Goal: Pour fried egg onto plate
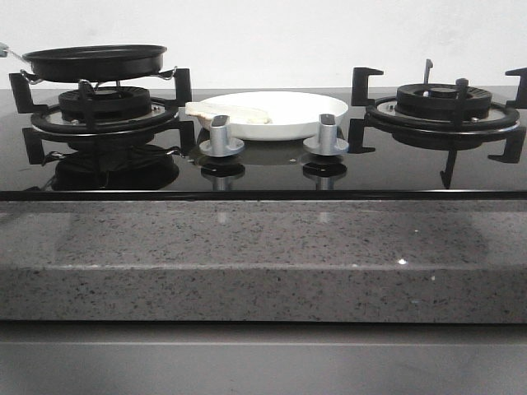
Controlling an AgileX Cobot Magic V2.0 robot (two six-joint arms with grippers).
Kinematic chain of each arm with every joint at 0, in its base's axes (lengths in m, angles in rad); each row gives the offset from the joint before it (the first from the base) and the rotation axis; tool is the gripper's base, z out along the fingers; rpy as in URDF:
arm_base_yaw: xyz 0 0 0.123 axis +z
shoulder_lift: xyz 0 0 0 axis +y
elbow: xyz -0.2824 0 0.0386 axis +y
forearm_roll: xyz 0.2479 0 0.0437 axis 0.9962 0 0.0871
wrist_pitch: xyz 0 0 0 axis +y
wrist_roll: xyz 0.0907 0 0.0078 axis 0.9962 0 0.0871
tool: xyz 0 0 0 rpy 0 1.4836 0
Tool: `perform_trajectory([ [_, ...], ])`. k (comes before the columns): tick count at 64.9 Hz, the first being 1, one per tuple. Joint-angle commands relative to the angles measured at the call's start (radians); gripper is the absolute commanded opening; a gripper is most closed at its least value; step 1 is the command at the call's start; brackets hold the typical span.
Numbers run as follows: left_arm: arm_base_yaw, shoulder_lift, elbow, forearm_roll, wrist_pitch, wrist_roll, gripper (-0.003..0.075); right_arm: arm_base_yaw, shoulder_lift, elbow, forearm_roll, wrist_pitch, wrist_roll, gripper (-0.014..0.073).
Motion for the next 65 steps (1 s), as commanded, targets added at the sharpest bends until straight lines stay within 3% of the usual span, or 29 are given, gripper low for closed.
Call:
perform_trajectory([
  [1,-0.006,-0.001,-0.011,-0.008,-0.086,-0.009,-0.0019,-0.001,0.002,-0.022,-0.002,-0.056,-0.007,-0.0069],
  [10,-0.006,-0.070,0.098,0.015,-0.215,-0.009,-0.0019,-0.001,0.002,-0.022,-0.002,-0.056,-0.007,-0.0069],
  [20,-0.004,-0.229,0.346,0.003,-0.526,-0.009,-0.0019,-0.001,0.002,-0.022,-0.002,-0.056,-0.007,-0.0069],
  [34,0.029,-0.427,0.671,-0.025,-0.853,-0.009,-0.0019,-0.001,0.002,-0.022,-0.002,-0.056,-0.007,-0.0069],
  [49,0.069,-0.515,0.832,-0.025,-1.108,-0.009,-0.0019,-0.001,0.002,-0.022,-0.002,-0.056,-0.007,-0.0069],
  [65,0.073,-0.515,0.829,-0.025,-1.128,-0.009,-0.0019,-0.001,0.002,-0.022,-0.002,-0.056,-0.007,-0.0069],
])
